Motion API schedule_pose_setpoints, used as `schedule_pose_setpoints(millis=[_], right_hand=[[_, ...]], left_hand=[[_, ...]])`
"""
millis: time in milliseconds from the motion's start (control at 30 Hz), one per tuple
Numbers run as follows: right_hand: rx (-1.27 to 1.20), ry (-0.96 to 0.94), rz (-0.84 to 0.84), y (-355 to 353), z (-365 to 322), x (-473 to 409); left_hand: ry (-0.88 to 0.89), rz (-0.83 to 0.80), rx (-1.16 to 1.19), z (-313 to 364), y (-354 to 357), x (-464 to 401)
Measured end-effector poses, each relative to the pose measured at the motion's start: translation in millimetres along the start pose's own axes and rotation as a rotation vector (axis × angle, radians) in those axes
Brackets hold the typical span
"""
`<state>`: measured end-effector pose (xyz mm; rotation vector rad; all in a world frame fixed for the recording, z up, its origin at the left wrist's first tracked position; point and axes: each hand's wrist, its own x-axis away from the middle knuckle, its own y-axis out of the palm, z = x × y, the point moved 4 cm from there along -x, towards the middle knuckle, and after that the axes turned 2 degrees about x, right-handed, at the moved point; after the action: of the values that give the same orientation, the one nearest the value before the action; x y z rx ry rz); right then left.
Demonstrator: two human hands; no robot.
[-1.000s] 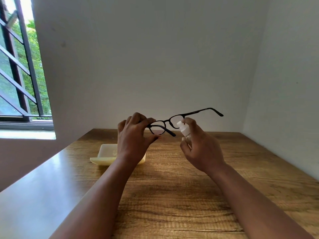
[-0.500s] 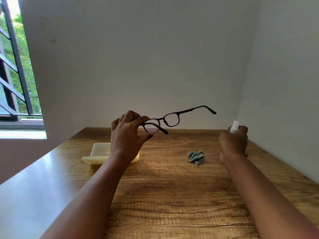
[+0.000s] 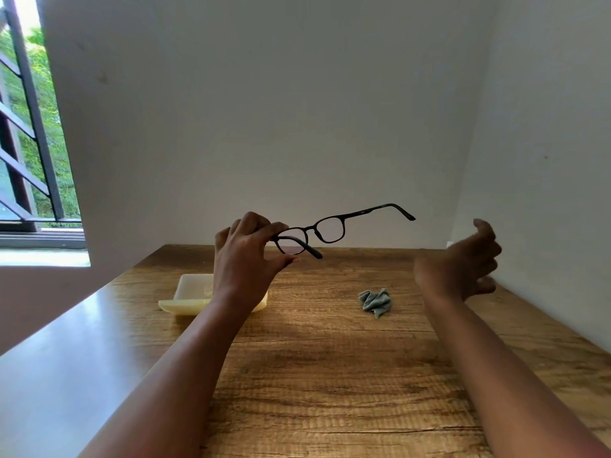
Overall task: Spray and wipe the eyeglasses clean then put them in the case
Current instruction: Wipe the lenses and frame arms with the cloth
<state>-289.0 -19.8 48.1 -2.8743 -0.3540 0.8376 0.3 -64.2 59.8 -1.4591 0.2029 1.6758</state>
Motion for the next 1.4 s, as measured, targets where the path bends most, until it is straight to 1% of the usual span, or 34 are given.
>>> schedule_pose_setpoints(millis=[67,133,233,300,333,400,500,667,767,867,933,1000,1067,1167,1233,1333,1400], right_hand=[[0.111,-0.265,0.032,-1,-12,7],[0.223,-0.466,0.046,1,-22,17],[0.304,-0.645,0.051,2,-33,30],[0.335,-0.734,-0.03,9,-36,37],[0.363,-0.765,-0.105,14,-36,40],[0.481,-0.796,-0.292,24,-32,47],[0.65,-0.749,-0.535,36,-23,55],[0.67,-0.616,-0.804,40,-11,59],[0.716,-0.566,-0.88,41,-6,59],[0.654,-0.534,-0.901,43,-6,59],[0.594,-0.575,-0.913,42,-11,63],[0.496,-0.698,-0.92,39,-23,69],[0.289,-0.872,-0.886,33,-41,79],[-0.097,-1.061,-0.76,16,-69,95],[-0.237,-1.112,-0.635,10,-76,99],[-0.295,-1.116,-0.462,8,-76,96],[-0.278,-1.117,-0.422,11,-72,92]], left_hand=[[-0.002,0.002,0.003,0,0,1],[-0.004,0.01,0.012,0,0,1],[-0.004,0.012,0.003,1,-1,1],[-0.009,0.008,0.002,1,-1,1],[-0.008,0.007,0.003,1,-1,1],[-0.007,0.011,0.008,1,-1,1],[-0.005,0.009,0.007,0,-1,1],[-0.01,0.006,0.005,-1,-1,0],[-0.003,0.001,0.007,-1,-1,0],[-0.001,-0.004,0.009,-1,-1,0],[0.0,0.0,0.01,-1,-1,0],[0.002,0.007,0.007,-1,-1,0],[0.001,0.009,0.001,-1,-1,0],[0.01,0.013,-0.003,-1,1,0],[0.022,0.01,-0.011,-1,2,0],[0.044,-0.002,-0.003,-1,3,0],[0.063,-0.017,0.01,0,5,0]])
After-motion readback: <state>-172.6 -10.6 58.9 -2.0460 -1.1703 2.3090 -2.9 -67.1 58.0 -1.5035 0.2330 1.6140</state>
